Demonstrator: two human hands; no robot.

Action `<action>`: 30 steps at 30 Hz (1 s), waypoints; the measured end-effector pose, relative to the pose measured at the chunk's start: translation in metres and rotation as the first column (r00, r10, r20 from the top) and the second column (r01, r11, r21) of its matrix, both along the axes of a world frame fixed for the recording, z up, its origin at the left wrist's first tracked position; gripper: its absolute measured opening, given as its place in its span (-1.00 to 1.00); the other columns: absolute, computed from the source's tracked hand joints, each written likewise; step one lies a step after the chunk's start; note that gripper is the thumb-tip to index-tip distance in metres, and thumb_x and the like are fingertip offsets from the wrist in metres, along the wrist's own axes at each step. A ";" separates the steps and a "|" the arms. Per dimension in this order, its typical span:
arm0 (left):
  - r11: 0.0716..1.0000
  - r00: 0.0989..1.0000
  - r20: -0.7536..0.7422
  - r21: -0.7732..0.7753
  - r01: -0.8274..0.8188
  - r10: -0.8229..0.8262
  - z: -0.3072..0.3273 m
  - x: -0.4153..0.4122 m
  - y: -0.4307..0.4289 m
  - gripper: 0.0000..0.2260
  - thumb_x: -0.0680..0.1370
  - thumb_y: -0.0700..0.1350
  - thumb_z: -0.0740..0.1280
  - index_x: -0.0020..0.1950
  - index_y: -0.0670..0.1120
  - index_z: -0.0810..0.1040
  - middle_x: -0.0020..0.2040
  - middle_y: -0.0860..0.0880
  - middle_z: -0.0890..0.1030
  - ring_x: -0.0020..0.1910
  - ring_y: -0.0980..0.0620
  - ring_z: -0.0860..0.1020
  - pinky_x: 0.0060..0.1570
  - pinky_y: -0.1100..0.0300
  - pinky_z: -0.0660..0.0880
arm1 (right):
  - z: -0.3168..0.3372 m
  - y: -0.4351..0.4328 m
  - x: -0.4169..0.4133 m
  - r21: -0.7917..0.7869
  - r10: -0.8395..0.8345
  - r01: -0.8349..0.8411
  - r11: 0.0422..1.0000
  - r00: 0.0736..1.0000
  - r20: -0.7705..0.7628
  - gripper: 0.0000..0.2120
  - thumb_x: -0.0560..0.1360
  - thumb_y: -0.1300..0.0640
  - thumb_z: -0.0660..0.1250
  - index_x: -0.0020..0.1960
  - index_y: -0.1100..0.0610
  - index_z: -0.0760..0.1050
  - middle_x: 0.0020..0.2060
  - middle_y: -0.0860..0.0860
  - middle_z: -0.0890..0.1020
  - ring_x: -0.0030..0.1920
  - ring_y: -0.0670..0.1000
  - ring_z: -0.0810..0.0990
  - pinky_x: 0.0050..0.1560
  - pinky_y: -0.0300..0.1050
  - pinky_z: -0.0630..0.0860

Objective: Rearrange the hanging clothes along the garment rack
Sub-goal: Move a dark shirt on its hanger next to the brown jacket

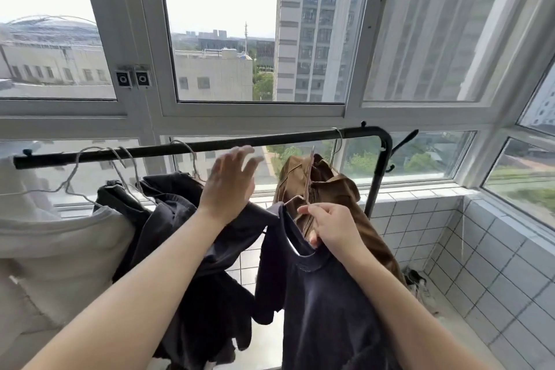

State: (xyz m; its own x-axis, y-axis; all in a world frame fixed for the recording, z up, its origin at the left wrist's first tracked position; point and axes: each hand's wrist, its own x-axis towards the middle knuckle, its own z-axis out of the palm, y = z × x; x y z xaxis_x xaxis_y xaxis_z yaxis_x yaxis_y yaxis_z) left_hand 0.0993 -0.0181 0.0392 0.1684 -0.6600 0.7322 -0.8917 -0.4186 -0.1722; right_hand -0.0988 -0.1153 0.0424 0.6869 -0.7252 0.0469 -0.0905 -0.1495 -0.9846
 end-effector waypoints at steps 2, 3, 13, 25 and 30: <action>0.962 0.995 -0.049 0.256 0.098 -0.089 -0.026 -0.011 -0.007 -0.60 0.49 -0.03 0.36 0.30 -0.05 0.41 0.27 -0.06 0.46 0.28 -0.07 0.43 0.34 0.03 0.30 | 0.000 0.002 0.003 0.015 0.009 -0.009 1.000 1.000 0.000 -0.75 0.59 0.26 0.14 -0.10 0.24 0.58 -0.74 -0.06 0.36 -0.68 -0.09 0.41 -0.53 -0.19 0.40; 0.924 0.987 -0.156 0.372 0.092 -0.036 -0.038 -0.016 -0.011 -0.56 0.53 0.06 0.29 0.37 -0.02 0.35 0.35 -0.03 0.44 0.35 -0.05 0.39 0.42 0.02 0.21 | -0.001 0.003 0.003 0.024 0.013 -0.013 1.000 1.000 0.001 -0.75 0.59 0.26 0.14 -0.09 0.25 0.59 -0.74 -0.05 0.37 -0.68 -0.08 0.41 -0.52 -0.17 0.40; 0.732 0.928 -0.108 0.649 -0.206 0.357 -0.086 0.008 0.007 -0.71 0.59 -0.15 0.14 0.12 0.13 0.59 0.15 0.05 0.57 0.26 -0.03 0.41 0.39 0.05 0.11 | -0.028 0.001 -0.009 0.028 -0.030 0.032 0.999 0.998 -0.055 -0.75 0.60 0.23 0.15 -0.12 0.16 0.59 -0.75 -0.05 0.38 -0.69 -0.09 0.39 -0.52 -0.18 0.39; 0.568 0.909 -0.238 0.823 0.002 0.341 -0.069 -0.014 0.021 -0.72 0.44 0.06 0.22 0.06 0.06 0.61 0.09 0.03 0.60 0.18 -0.03 0.45 0.29 -0.01 0.19 | -0.007 0.001 0.019 -0.063 0.048 -0.049 0.997 0.999 -0.010 -0.75 0.60 0.21 0.13 -0.07 0.15 0.59 -0.74 -0.06 0.40 -0.66 -0.08 0.42 -0.45 -0.17 0.44; 0.783 0.562 -0.797 0.489 0.384 0.222 -0.035 -0.030 0.025 -0.76 0.49 -0.01 0.28 0.14 0.07 0.58 0.10 0.08 0.60 0.11 0.09 0.53 0.18 0.14 0.46 | 0.005 0.003 0.039 -0.125 0.057 -0.056 0.991 0.998 0.004 -0.74 0.59 0.19 0.13 -0.06 0.12 0.60 -0.69 -0.02 0.44 -0.65 -0.08 0.46 -0.45 -0.22 0.43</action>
State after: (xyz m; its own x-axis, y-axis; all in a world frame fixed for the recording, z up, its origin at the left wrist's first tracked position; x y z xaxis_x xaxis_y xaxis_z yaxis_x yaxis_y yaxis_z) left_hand 0.0691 0.0068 0.0040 0.3777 -0.9046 -0.1976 -0.7878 -0.4261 0.4448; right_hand -0.0601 -0.1127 0.0473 0.7260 -0.6731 0.1405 -0.0706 -0.2762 -0.9585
